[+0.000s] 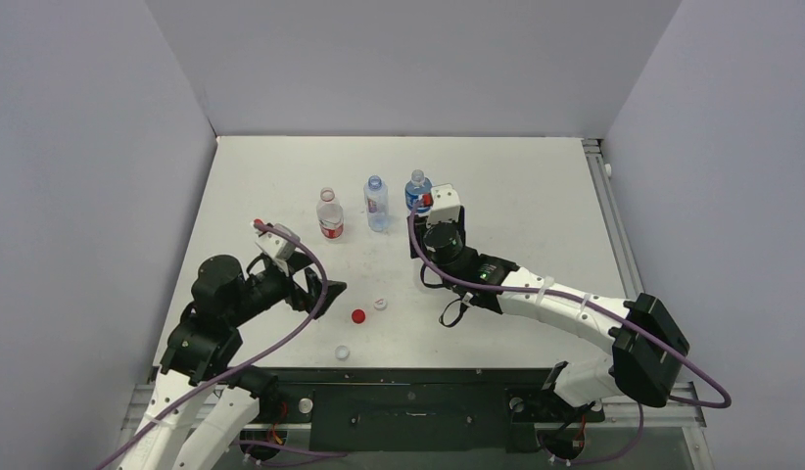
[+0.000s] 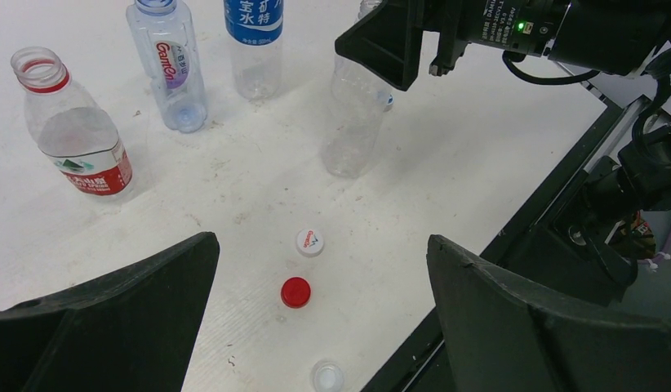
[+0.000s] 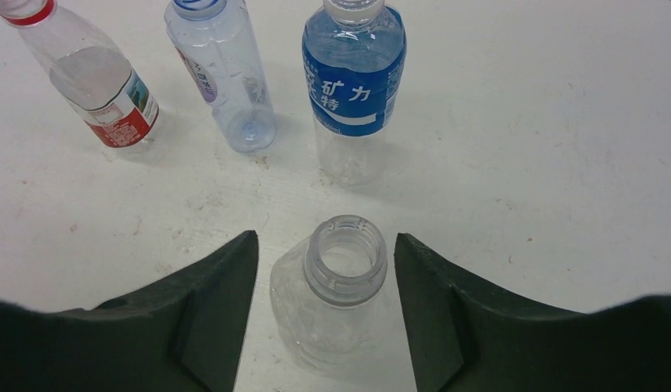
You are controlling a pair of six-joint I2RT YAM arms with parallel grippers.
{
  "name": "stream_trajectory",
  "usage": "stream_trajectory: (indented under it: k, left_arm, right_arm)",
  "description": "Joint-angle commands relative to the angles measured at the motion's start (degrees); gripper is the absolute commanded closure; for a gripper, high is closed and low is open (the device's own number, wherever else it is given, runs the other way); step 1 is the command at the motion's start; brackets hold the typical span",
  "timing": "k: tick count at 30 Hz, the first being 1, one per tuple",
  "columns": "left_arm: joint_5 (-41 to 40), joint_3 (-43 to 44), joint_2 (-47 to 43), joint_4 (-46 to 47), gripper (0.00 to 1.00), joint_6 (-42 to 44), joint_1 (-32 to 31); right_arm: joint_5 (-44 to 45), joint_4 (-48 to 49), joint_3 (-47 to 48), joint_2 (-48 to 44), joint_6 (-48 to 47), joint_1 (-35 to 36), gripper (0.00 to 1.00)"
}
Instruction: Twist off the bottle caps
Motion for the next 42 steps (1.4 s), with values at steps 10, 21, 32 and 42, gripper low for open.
stream_trajectory:
  k: [10,21,32,42]
  left_arm:
    - [-5.8,1.8,0.2,1.5,0.04,1.5,0.2]
    - [-4.4,-5.3,3.7,9.7,0.03,7.4,15.5]
    - [1.5,-17.9,13.3,32.5,0.03,11.2,30.1]
    - [0.0,-28.8,24.1,57.4,0.03,11.6,30.3]
  right_arm:
    - [3.0,-0.5,0.7,-5.7,0.4,-0.6,0.2]
    - [-3.4,6.9,-12.6,-20.9,5.4,-24.8,0.19]
    - [2.3,11.1,-24.6,-27.2,-2.8,-44.5,0.18]
    - [0.1,24.3,-29.8,-20.5,-6.2,-48.9,0.19]
